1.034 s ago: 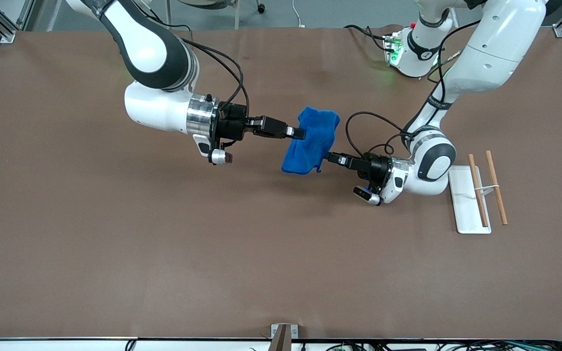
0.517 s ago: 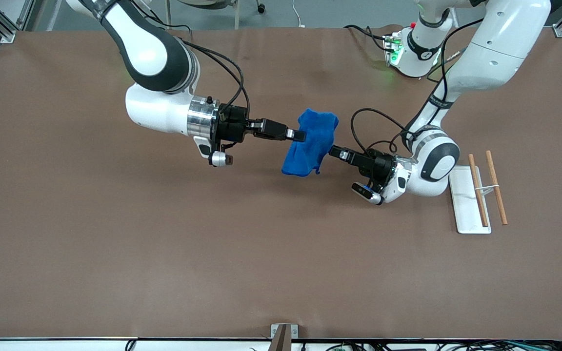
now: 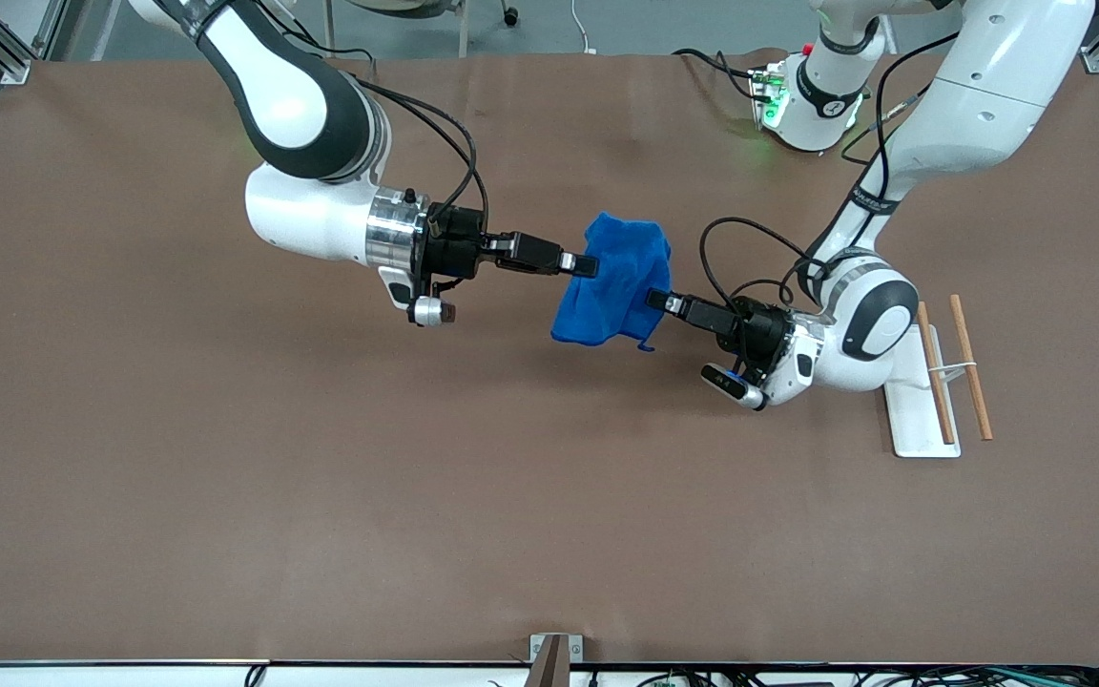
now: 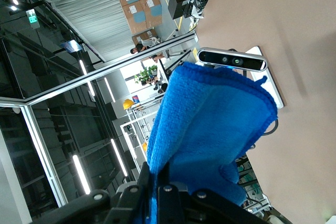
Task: Right arm passes towel to left arm to hang
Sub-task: 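Grasp the towel with the left gripper beside the right gripper, then release the towel from the right gripper while the left gripper pulls away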
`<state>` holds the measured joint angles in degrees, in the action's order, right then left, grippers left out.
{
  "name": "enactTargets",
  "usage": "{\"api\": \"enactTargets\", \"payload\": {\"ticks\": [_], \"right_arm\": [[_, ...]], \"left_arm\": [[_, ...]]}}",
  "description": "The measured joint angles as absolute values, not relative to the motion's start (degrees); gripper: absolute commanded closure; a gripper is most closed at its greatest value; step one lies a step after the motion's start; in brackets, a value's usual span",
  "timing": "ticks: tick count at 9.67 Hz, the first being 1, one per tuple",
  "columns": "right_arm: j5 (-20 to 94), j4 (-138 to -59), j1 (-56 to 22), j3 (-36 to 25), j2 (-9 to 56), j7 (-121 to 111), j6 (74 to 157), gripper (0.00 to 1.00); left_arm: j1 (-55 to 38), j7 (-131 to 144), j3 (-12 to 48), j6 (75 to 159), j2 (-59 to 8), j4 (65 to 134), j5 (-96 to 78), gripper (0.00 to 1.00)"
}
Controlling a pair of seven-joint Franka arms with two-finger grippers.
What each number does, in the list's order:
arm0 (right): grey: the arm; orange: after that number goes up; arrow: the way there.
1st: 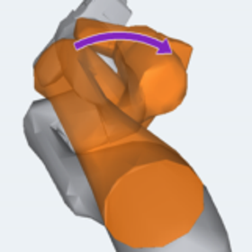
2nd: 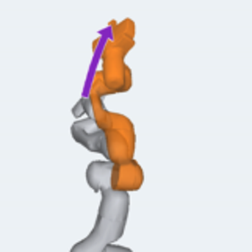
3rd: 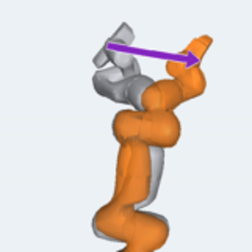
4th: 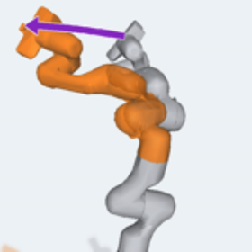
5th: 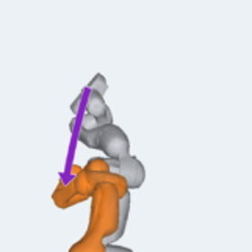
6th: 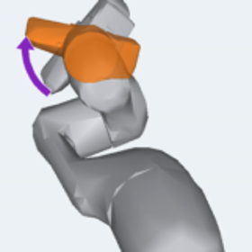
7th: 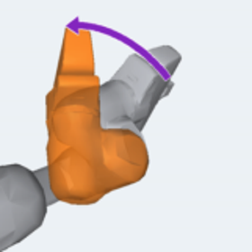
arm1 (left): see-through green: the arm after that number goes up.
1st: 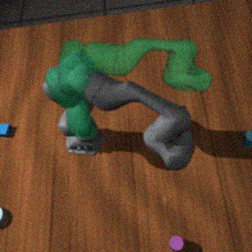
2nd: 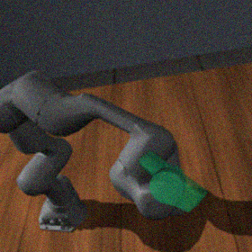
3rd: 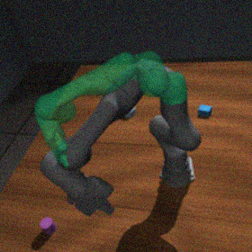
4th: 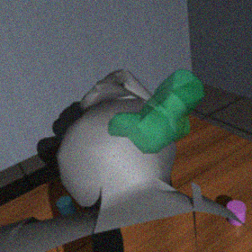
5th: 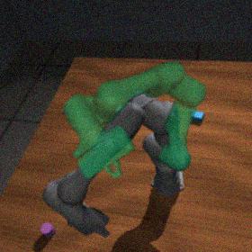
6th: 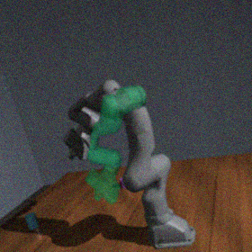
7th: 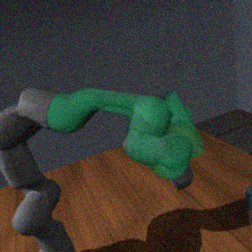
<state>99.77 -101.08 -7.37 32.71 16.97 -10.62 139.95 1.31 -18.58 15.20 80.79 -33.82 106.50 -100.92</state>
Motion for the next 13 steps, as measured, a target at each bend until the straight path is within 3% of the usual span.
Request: {"api": "enactTargets", "payload": {"ticks": [1, 2, 3, 5, 8, 13], "right_arm": [[99.8, -101.1, -7.4, 32.7, 17.0, -10.6, 139.9, 0.98], [99.8, -101.0, -7.4, 32.7, 17.0, -10.6, 139.9, 0.71], [99.8, -101.0, -7.4, 32.7, 17.0, -10.6, 140.0, 0.01], [97.6, -101.7, -6.8, 32.5, 17.0, -10.7, 140.2, 0.0], [81.4, -105.3, -1.8, 30.9, 16.5, -10.7, 139.5, 0.0], [37.3, -109.8, 0.3, 10.3, 11.3, -7.5, 122.7, 0.0]], "left_arm": [[1.8, -17.3, 15.2, 80.8, -33.7, 106.0, -100.9, 1.0], [2.5, -14.9, 15.2, 80.7, -33.2, 105.0, -100.9, 1.0], [3.4, -11.5, 15.3, 80.7, -32.5, 103.6, -100.9, 1.0], [5.0, -4.5, 15.2, 80.8, -31.6, 100.2, -100.9, 1.0], [8.9, 3.8, 14.6, 80.9, -31.5, 94.3, -92.0, 1.0], [19.6, 8.7, 14.3, 81.0, -31.4, 84.0, -58.9, 1.0]]}}
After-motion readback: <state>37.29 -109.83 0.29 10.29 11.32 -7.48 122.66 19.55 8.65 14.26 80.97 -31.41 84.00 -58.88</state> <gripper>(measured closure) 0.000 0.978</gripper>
